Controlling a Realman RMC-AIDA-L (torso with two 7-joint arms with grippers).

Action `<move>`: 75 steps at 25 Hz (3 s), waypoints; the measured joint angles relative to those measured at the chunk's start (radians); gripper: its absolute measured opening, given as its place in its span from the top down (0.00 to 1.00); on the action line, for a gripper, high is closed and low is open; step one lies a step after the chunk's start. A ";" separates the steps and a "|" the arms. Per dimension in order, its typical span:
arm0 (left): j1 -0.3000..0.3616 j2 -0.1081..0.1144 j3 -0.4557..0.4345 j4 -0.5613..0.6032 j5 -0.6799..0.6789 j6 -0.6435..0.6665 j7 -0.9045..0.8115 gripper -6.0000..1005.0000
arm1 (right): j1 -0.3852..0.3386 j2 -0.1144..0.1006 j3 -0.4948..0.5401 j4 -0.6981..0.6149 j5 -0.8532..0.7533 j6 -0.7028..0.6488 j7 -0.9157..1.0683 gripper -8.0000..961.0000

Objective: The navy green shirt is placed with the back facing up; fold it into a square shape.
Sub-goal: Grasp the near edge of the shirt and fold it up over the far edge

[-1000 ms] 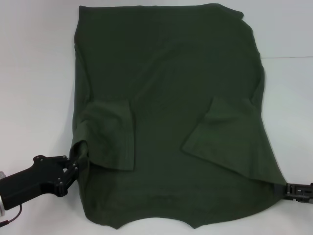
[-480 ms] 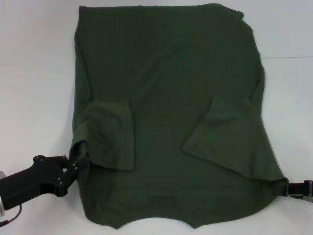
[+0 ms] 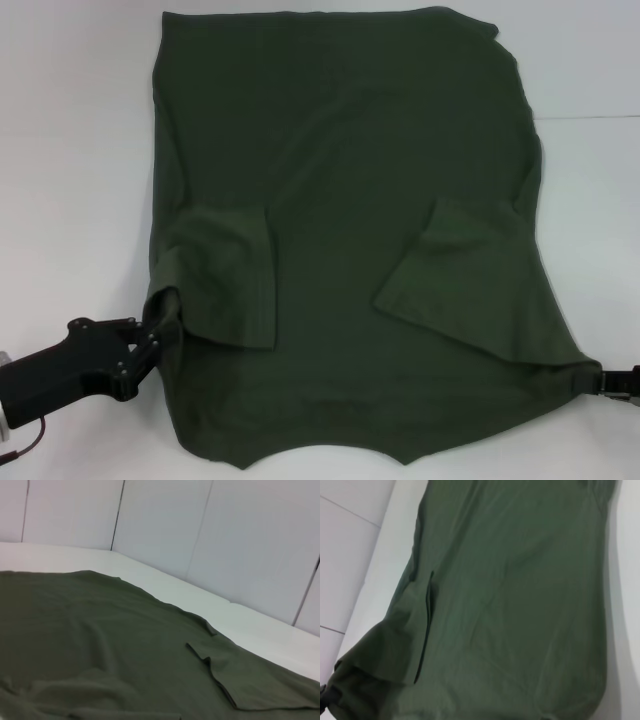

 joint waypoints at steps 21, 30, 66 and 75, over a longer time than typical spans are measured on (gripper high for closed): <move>0.078 0.042 -0.016 0.022 0.019 0.051 -0.350 0.95 | -0.108 0.021 0.230 0.002 0.006 -0.179 -0.262 0.98; 0.138 0.066 -0.017 0.018 0.026 0.161 -0.365 0.95 | -0.185 0.023 0.276 0.003 0.002 -0.261 -0.354 0.98; -0.333 0.072 -0.223 -0.139 0.066 -0.058 -0.409 0.95 | 0.123 -0.021 0.518 -0.004 0.020 -0.110 -0.358 0.98; -0.472 0.035 -0.215 -0.178 -0.039 -0.391 -0.332 0.95 | 0.311 0.004 0.467 0.013 0.034 0.269 -0.387 0.98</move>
